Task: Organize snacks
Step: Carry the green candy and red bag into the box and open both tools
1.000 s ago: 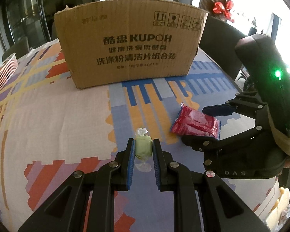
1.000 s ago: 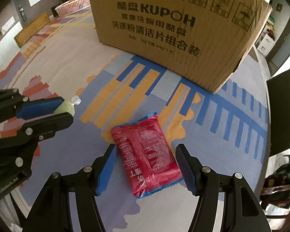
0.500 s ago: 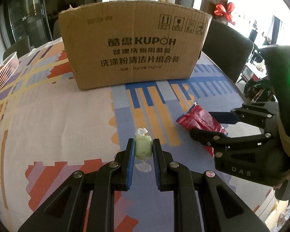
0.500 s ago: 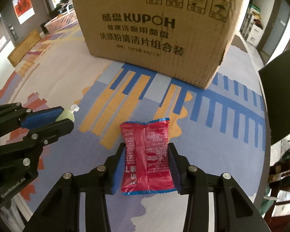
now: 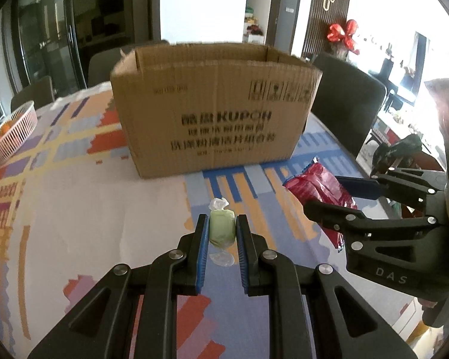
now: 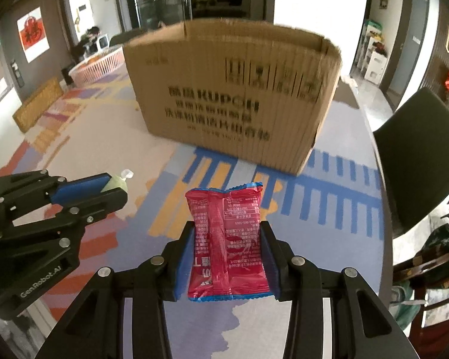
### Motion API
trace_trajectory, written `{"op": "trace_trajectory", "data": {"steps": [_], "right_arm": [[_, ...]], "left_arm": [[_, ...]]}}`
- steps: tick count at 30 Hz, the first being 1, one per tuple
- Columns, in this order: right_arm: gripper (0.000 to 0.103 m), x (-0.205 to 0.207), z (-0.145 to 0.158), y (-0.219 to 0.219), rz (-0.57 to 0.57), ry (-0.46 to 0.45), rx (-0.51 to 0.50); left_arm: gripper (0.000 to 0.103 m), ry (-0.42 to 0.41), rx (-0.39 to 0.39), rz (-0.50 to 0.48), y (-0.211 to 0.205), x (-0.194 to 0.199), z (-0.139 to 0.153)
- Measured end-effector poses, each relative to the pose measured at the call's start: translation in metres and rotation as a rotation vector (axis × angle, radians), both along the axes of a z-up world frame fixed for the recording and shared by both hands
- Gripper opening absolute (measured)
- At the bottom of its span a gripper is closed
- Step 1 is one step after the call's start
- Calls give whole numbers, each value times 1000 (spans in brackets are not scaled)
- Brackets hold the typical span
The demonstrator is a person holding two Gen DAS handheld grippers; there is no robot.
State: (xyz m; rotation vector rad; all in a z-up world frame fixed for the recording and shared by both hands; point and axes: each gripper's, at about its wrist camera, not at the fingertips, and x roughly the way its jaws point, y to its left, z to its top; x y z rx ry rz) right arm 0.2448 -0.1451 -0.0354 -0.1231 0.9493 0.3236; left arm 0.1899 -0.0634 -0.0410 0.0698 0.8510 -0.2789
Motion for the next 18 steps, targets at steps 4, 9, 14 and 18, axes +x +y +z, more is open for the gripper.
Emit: {"op": "trace_trajectory", "data": {"steps": [4, 9, 14, 18], "right_arm": [[42, 0, 16, 4, -24, -41, 18], [42, 2, 37, 6, -50, -90, 42], [42, 8, 56, 8, -61, -134, 58], [42, 15, 72, 10, -68, -167, 62]], "left_arm": [[19, -43, -2, -6, 2, 2, 17], [19, -93, -9, -11, 4, 6, 38], [19, -130, -9, -8, 8, 15, 56], [19, -154, -11, -10, 10, 25, 71]]}}
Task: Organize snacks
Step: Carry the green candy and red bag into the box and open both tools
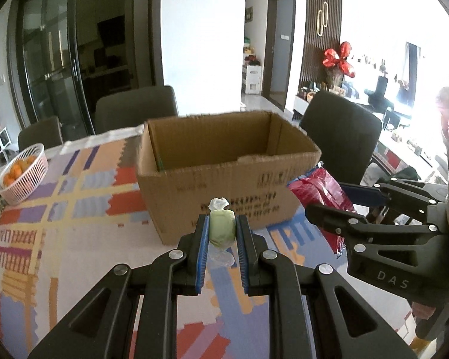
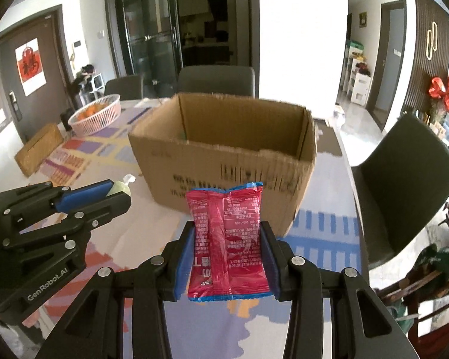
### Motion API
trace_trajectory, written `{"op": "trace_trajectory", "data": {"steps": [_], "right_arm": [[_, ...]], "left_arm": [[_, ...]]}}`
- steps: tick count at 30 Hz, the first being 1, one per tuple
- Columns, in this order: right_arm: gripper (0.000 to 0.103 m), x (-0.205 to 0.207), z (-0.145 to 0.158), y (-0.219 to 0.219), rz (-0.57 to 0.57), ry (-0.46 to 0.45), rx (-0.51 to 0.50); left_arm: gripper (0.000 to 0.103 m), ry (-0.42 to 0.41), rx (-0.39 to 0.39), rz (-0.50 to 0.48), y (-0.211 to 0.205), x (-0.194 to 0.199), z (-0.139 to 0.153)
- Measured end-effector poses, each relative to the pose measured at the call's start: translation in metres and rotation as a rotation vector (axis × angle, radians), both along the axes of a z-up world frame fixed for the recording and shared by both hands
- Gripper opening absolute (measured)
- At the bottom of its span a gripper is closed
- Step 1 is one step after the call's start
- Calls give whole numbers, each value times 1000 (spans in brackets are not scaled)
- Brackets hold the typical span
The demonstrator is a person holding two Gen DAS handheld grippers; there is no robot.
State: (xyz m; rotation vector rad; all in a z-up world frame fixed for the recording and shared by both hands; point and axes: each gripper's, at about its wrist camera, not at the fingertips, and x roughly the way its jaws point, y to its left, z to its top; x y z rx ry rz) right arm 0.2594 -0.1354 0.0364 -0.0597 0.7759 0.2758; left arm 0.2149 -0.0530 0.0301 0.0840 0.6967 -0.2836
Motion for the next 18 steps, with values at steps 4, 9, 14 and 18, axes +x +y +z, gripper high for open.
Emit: {"op": "trace_trajectory", "data": {"steps": [4, 9, 14, 18], "right_arm": [[42, 11, 14, 0, -12, -23, 12], [42, 27, 30, -1, -26, -41, 31], [42, 50, 44, -2, -41, -55, 31], [42, 68, 54, -2, -49, -60, 26]], "left_arm": [[19, -11, 5, -20, 1, 13, 13], [19, -37, 15, -23, -1, 29, 29], [19, -45, 14, -16, 3, 53, 42], [19, -37, 29, -16, 5, 75, 47]]}}
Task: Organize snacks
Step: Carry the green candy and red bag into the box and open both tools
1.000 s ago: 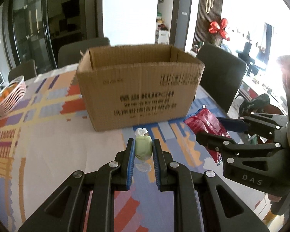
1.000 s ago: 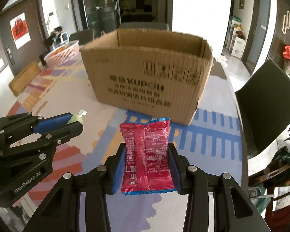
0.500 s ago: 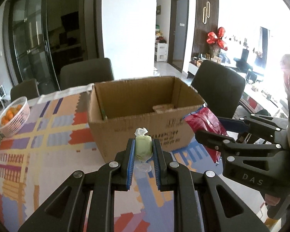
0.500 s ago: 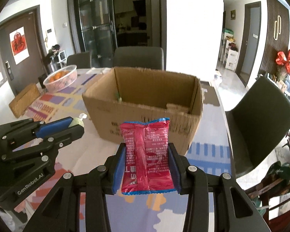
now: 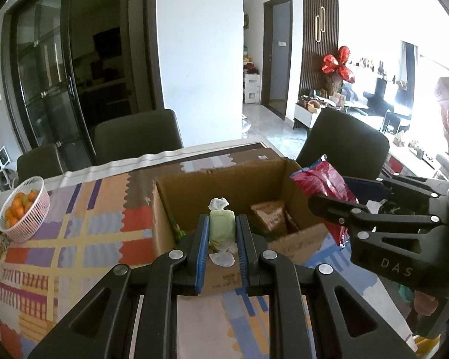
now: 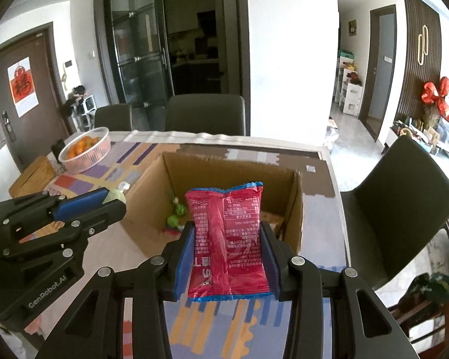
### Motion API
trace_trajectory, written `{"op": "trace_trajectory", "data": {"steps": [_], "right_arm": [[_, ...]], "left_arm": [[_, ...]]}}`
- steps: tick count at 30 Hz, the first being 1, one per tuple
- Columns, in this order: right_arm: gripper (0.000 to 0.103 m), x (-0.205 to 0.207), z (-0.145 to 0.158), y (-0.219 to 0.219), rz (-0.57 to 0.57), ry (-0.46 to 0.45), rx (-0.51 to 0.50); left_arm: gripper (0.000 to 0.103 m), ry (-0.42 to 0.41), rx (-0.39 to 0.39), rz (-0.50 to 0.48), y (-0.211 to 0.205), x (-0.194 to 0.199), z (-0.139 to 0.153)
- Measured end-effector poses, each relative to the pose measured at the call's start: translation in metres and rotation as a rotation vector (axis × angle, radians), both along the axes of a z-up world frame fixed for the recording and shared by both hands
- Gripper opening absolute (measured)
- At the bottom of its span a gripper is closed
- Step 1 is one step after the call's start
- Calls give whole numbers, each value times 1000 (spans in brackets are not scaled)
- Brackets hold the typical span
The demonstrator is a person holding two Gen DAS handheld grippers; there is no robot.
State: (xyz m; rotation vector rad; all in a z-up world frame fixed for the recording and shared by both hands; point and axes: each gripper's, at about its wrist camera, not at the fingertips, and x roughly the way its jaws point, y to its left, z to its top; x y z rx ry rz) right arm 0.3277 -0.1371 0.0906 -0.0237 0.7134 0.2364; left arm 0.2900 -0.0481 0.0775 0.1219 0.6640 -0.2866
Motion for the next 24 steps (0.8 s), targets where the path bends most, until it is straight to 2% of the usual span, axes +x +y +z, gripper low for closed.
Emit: {"op": "trace_trajectory", "data": {"steps": [6, 17, 18, 20, 22, 24], "right_arm": [[42, 22, 8, 1, -16, -4, -18], [42, 60, -9, 4, -39, 44, -37], [42, 63, -11, 4, -40, 47, -40], [43, 67, -14, 3, -45, 54, -48], [48, 71, -18, 4, -53, 68, -65], [57, 71, -19, 2, -65, 70, -68]], "left_arm": [[19, 36, 14, -2, 3, 30, -3], [20, 138, 5, 15, 3, 71, -23], [22, 139, 10, 24, 3, 74, -24], [33, 134, 23, 46, 3, 75, -26], [36, 126, 29, 61, 6, 74, -26], [37, 117, 35, 68, 7, 69, -26]]}}
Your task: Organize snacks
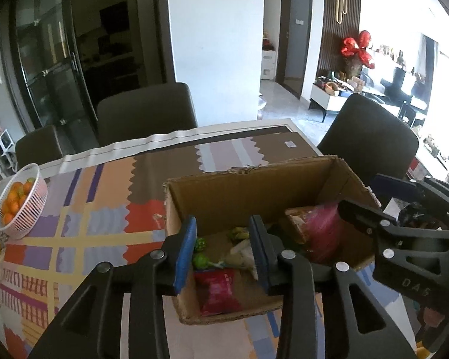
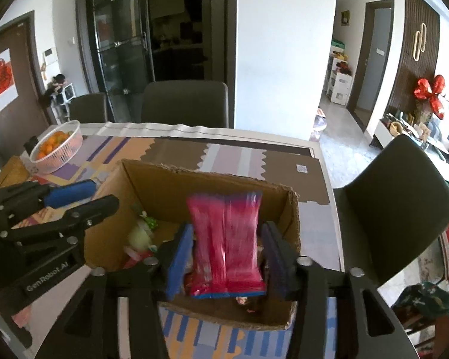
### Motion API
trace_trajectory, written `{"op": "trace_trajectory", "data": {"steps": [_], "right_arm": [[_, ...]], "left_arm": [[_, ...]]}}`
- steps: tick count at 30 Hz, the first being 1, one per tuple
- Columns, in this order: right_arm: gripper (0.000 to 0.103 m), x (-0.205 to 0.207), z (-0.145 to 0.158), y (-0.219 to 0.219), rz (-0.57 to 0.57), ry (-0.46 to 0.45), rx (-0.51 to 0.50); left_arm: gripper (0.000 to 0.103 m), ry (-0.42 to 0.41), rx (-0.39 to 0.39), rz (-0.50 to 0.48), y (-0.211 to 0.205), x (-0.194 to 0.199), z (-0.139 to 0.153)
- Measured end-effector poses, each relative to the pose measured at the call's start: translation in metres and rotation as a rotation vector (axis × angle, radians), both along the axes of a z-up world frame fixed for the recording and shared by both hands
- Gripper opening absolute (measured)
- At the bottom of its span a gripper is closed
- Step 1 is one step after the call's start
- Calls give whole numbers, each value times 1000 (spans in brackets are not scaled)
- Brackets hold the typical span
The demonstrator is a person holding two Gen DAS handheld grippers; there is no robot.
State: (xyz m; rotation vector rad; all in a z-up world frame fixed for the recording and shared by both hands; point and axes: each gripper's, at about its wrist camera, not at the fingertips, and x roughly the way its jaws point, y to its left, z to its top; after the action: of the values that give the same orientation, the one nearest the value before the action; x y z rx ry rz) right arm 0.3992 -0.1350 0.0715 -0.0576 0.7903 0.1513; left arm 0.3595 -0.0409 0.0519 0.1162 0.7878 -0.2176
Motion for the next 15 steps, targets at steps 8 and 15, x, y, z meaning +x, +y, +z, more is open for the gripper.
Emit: {"op": "trace_trajectory", "data": {"steps": [8, 15], "right_arm": [[69, -25, 6, -5, -24, -47, -4], [81, -69, 14, -12, -73, -134, -1]], "left_arm": [[48, -71, 42, 27, 1, -32, 9], [58, -137, 16, 33, 7, -75, 21]]}}
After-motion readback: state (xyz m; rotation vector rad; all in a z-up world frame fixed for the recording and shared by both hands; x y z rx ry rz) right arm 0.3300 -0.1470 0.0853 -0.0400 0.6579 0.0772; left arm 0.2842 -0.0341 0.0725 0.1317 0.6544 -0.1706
